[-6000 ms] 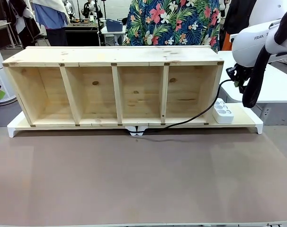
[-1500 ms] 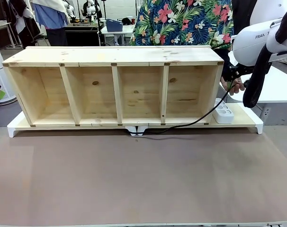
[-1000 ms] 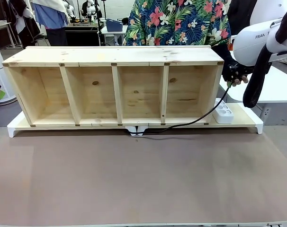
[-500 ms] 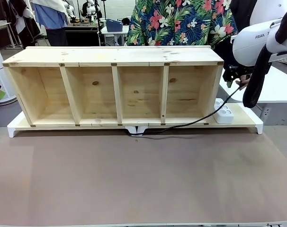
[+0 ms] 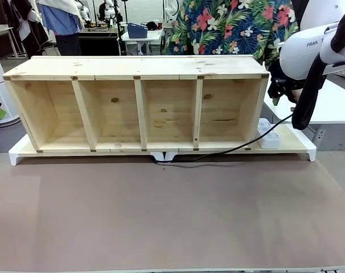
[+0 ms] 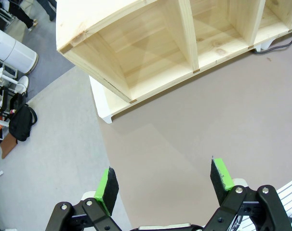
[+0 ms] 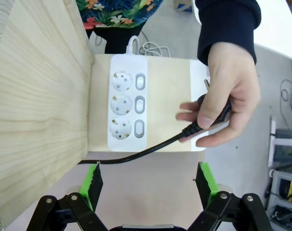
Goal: Perform cable management.
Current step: Release the Power Cable when the human grasps it.
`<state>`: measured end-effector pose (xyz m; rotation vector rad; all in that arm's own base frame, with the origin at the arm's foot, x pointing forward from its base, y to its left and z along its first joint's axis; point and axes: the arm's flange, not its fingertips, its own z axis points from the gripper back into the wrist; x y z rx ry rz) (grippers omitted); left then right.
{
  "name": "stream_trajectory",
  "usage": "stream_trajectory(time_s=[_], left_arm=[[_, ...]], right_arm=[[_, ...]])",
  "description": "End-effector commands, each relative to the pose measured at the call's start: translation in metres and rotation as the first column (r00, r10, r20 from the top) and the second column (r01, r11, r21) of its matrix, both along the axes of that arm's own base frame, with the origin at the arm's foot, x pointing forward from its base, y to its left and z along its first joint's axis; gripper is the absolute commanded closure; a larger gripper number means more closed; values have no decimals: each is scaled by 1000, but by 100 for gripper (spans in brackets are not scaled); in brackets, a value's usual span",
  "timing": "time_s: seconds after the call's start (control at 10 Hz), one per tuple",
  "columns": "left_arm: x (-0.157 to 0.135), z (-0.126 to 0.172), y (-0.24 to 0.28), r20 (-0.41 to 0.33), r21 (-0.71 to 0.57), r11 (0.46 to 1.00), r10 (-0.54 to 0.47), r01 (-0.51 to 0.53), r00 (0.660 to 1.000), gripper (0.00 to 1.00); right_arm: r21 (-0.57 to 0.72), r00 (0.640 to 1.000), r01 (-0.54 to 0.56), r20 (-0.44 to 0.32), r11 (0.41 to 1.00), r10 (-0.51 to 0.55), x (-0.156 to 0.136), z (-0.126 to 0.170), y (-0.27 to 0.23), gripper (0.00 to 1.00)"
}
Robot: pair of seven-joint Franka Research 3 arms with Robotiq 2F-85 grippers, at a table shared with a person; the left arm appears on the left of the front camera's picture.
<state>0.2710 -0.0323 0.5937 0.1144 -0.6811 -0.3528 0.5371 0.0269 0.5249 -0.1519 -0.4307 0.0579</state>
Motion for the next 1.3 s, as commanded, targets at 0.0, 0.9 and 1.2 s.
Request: stream_trajectory(time_s=[0.0,0.9,1.2], left_arm=[[0,1,0,8,0,1000,1,-1,1000,0],[0,1,0,8,0,1000,1,-1,1000,0],[0,1,0,8,0,1000,1,-1,1000,0]], right_arm=[[1,1000,0,-2,1000,0,0,-1,0,0],[1,1000,0,-2,1000,0,0,-1,0,0],[1,1000,0,-2,1000,0,0,-1,0,0]])
